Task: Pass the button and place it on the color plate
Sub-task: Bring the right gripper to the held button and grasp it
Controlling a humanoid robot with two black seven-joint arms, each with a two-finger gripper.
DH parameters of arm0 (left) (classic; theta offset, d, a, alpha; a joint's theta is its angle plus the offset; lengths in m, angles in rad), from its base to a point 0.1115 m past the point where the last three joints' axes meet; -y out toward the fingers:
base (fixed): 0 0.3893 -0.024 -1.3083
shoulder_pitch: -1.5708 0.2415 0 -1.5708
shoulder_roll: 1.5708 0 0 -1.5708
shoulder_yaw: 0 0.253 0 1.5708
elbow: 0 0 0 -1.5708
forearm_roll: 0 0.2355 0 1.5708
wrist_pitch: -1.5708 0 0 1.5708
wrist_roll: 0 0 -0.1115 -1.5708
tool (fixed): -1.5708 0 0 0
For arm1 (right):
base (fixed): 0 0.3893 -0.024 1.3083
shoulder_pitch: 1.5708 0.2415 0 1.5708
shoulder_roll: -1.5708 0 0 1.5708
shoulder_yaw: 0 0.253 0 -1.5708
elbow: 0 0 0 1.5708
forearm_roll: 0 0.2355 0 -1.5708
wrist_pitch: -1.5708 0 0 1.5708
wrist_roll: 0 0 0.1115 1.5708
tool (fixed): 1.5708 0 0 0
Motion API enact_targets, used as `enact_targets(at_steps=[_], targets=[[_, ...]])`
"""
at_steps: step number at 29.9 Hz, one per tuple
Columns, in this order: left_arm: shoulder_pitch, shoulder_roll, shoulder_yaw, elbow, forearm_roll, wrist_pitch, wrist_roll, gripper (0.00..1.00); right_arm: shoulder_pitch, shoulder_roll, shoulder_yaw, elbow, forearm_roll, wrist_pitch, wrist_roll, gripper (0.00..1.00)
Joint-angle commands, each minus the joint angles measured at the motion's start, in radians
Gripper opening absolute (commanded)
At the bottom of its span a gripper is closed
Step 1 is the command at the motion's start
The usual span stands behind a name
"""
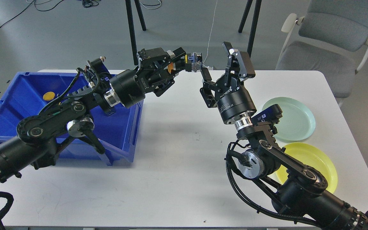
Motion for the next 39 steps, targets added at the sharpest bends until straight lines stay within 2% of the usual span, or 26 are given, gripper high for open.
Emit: enact_targets(at_steps=[1, 9, 28, 35, 39], targets=[[0.0, 0.0, 0.0, 0.0, 0.0, 0.0, 0.0, 0.02, 0.041, 0.028, -0.054, -0.057, 0.001, -0.005, 0.0, 0.99], [0.0, 0.0, 0.0, 0.0, 0.0, 0.0, 0.0, 0.02, 0.088, 0.039, -0.094, -0.137, 0.0, -0.004, 0.0, 0.99], [0.002, 0.0, 0.0, 0.0, 0.002, 0.0, 0.0, 0.02, 0.08, 0.039, -0.094, -0.079, 0.003, -0.002, 0.0, 0.97], [0.0, 0.0, 0.0, 0.0, 0.002, 0.0, 0.0, 0.02, 0.081, 0.039, -0.12, -0.052, 0.003, 0.002, 0.0, 0.89], [0.002, 0.0, 0.0, 0.0, 0.002, 0.0, 0.0, 0.02, 0.084, 0.039, -0.143, -0.052, 0.0, -0.001, 0.0, 0.75]])
